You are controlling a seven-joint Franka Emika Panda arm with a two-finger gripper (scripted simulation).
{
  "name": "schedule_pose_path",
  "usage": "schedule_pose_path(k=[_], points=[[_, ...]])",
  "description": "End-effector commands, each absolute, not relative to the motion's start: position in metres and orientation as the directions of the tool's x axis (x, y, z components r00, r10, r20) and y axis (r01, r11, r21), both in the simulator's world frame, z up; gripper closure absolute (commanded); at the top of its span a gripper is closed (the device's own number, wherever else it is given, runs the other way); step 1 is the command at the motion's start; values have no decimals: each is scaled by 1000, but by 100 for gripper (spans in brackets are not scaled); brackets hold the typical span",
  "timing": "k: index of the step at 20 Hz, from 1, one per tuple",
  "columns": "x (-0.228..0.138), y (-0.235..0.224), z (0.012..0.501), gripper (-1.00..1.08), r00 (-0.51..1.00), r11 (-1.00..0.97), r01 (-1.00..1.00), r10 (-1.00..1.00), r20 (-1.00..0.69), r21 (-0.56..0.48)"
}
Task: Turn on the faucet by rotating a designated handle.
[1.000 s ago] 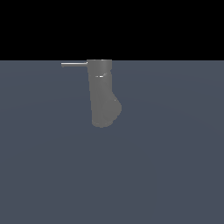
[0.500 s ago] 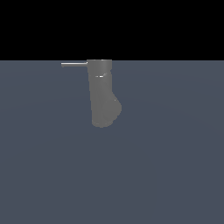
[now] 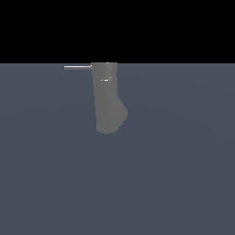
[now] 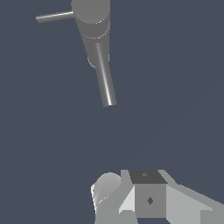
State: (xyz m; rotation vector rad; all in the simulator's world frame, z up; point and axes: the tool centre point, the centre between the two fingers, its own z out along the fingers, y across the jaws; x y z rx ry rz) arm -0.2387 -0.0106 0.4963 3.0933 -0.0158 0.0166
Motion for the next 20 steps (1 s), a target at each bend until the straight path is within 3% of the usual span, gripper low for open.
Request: schedule_pose_path(k=[1, 20], points=[[-233, -9, 496, 108, 1000, -999, -29, -28, 11, 40], [-129, 24, 474, 108, 932, -931, -362, -360, -32, -58]])
